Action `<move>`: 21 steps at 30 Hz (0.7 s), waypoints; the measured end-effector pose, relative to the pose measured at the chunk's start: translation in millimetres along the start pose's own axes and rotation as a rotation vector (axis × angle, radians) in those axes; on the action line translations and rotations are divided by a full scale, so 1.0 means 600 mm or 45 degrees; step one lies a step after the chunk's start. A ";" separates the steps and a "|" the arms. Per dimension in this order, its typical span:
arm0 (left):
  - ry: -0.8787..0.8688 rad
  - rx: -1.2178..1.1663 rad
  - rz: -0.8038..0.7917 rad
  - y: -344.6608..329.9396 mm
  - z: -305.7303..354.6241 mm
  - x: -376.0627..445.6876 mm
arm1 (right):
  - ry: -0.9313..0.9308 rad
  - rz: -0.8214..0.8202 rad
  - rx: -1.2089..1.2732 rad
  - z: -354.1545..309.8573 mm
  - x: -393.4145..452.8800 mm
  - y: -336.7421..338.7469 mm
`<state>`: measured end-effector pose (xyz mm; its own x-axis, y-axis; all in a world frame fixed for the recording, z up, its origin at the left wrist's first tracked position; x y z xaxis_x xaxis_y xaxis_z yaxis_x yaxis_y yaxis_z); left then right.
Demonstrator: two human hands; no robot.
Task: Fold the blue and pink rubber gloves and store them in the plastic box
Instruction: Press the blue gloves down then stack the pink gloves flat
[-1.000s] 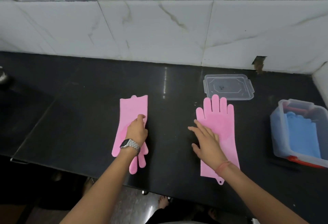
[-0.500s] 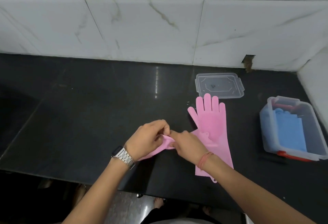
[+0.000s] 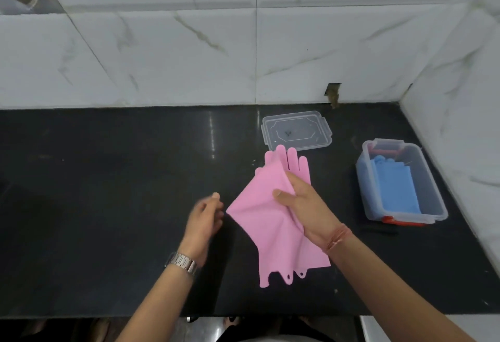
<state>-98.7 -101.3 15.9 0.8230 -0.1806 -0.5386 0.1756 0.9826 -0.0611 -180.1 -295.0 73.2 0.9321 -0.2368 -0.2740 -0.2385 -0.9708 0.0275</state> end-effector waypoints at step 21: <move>0.049 0.319 -0.338 -0.150 -0.056 0.060 | -0.491 0.169 0.158 0.163 0.001 0.085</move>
<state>-102.9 -195.0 -26.0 0.7108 -0.4213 -0.5632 0.5110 0.8596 0.0020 -218.6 -340.7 -19.7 0.7265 -0.3039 -0.6163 -0.4021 -0.9153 -0.0226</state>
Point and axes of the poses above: each hand's wrist, its own x-axis towards the middle knuckle, its own y-axis out of the back of the hand, z = x × y, the point moved 2 cm from there along x, towards the middle knuckle, and after that the axes turned 5 degrees about -x, right-handed, at the moved point
